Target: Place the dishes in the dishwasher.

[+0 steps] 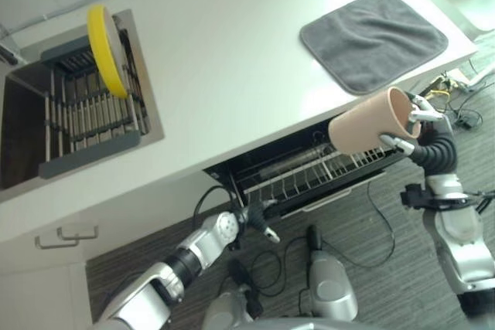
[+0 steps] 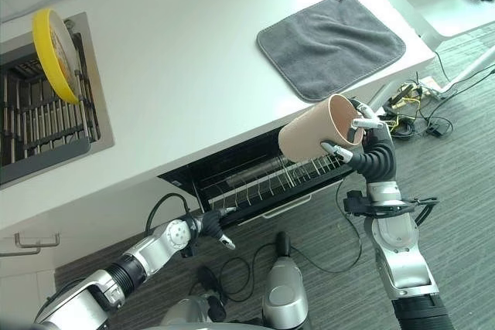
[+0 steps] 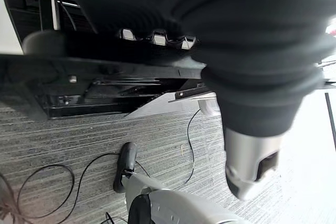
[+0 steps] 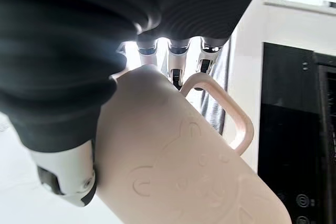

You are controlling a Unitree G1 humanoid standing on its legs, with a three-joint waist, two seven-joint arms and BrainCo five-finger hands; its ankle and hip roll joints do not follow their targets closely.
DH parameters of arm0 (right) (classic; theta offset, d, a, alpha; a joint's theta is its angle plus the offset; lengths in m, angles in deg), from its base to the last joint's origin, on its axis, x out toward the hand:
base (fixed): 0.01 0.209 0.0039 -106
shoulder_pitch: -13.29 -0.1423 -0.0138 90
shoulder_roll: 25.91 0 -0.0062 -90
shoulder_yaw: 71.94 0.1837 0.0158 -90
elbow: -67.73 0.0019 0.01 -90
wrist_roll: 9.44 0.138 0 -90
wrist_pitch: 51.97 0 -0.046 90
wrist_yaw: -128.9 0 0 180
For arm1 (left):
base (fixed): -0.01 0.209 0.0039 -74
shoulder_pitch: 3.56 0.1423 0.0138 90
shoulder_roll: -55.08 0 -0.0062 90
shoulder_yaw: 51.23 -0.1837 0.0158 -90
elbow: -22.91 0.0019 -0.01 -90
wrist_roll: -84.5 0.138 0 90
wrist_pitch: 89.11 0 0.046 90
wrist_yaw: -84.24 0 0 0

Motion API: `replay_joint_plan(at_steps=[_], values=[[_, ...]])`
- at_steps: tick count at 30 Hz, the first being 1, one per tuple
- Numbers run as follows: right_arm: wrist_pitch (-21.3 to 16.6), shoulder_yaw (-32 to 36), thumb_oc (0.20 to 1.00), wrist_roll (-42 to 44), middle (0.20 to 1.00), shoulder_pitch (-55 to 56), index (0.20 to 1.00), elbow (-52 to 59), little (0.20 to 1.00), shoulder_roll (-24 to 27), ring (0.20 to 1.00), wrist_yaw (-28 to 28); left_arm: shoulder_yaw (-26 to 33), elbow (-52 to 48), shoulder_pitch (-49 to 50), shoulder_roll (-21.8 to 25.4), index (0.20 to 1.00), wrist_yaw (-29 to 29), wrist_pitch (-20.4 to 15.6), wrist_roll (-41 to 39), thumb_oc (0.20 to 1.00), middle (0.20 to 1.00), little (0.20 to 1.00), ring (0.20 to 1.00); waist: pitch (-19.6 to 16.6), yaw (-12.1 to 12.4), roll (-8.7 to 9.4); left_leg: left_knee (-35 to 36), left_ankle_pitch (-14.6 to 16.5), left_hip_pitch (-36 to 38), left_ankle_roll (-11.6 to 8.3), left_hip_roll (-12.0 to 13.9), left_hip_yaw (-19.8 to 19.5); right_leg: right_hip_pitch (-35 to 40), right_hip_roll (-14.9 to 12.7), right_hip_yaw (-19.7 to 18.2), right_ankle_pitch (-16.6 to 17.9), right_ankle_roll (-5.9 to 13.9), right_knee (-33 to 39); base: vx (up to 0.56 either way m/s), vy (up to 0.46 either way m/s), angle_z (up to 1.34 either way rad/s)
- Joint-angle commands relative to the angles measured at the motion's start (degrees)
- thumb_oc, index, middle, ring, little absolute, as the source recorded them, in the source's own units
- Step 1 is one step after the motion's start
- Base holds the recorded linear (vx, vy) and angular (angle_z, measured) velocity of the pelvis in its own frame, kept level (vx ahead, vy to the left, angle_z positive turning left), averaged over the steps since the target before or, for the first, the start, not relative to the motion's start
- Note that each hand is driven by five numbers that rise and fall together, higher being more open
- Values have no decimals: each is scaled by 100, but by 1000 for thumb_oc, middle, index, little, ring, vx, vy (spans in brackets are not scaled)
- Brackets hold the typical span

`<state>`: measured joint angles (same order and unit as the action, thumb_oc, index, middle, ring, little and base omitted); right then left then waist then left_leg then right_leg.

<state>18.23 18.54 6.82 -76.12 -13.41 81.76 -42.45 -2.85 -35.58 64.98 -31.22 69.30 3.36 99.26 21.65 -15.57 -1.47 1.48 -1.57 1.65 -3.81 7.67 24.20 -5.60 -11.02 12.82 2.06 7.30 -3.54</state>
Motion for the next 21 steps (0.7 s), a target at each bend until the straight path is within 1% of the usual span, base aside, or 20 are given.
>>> replay_joint_plan(at_steps=[1,2,5,6,7,9,11,13,19,21], values=[[-134,171,200,-65,200,-196,200,216,200,115,200,275,-370,-173,221,-310,1000,-221,-543,49,1000,1000,1000,1000,-2,-241,-32,-684,292,-202,-150,387,101,-214,-261,-393,-608,289,-913,0,0,0],[-123,192,200,-99,200,-143,200,212,200,100,200,332,-371,-188,197,-299,1000,-312,-584,84,1000,1000,1000,1000,27,-276,-65,-706,297,-208,-145,382,139,-238,-288,-391,-600,301,-931,-27,18,-5],[-105,216,200,-161,200,-106,200,139,200,91,200,471,-499,-334,92,-270,1000,-674,-644,734,1000,1000,1000,1000,105,-366,-127,-791,363,-236,-124,359,200,-299,-349,-430,-567,337,-923,-44,19,-10],[-118,205,200,-196,200,-102,200,123,200,100,200,519,-547,-353,63,-245,1000,-701,-678,823,1000,1000,1000,1000,127,-395,-135,-825,385,-251,-118,349,195,-320,-352,-467,-564,347,-927,-30,18,-6],[-125,181,200,-185,200,-98,200,89,200,102,200,508,-680,-349,-58,-256,1000,-790,-649,1037,1000,1000,1000,1000,173,-485,-156,-913,440,-285,-95,333,189,-386,-351,-566,-578,357,-980,-32,27,-7],[-180,164,200,-163,200,-94,200,49,200,122,200,426,-792,-288,-268,-344,1000,-779,-545,1114,1000,1000,1000,1000,240,-630,-211,-974,487,-318,-80,308,234,-493,-359,-717,-602,375,-1038,-15,76,-22],[-232,160,200,-147,200,-143,200,-2,200,153,200,335,-865,-330,-391,-386,1000,-684,-580,1602,1000,1000,1000,1000,279,-690,-273,-964,495,-308,-79,280,268,-513,-375,-781,-608,379,-1030,4,94,-20],[-274,73,200,-199,200,-262,200,-34,200,175,200,278,-898,-399,-537,-380,1000,-611,-470,1603,1000,1000,1000,1000,303,-699,-337,-1001,524,-324,-71,258,275,-546,-423,-816,-601,389,-1036,5,57,-23],[-303,-39,200,-303,200,-383,200,-97,200,157,200,308,-912,-423,-513,-364,1000,-630,-432,1584,1000,1000,1000,1000,268,-631,-368,-1031,565,-323,-58,237,244,-532,-465,-788,-594,412,-1029,19,-1,-1],[-238,-72,200,-278,200,-511,200,-97,200,195,200,319,-929,-443,-492,-375,1000,-672,-394,1528,1000,1000,1000,1000,256,-574,-384,-1039,565,-340,-65,224,203,-523,-476,-770,-600,402,-1032,0,0,0]])
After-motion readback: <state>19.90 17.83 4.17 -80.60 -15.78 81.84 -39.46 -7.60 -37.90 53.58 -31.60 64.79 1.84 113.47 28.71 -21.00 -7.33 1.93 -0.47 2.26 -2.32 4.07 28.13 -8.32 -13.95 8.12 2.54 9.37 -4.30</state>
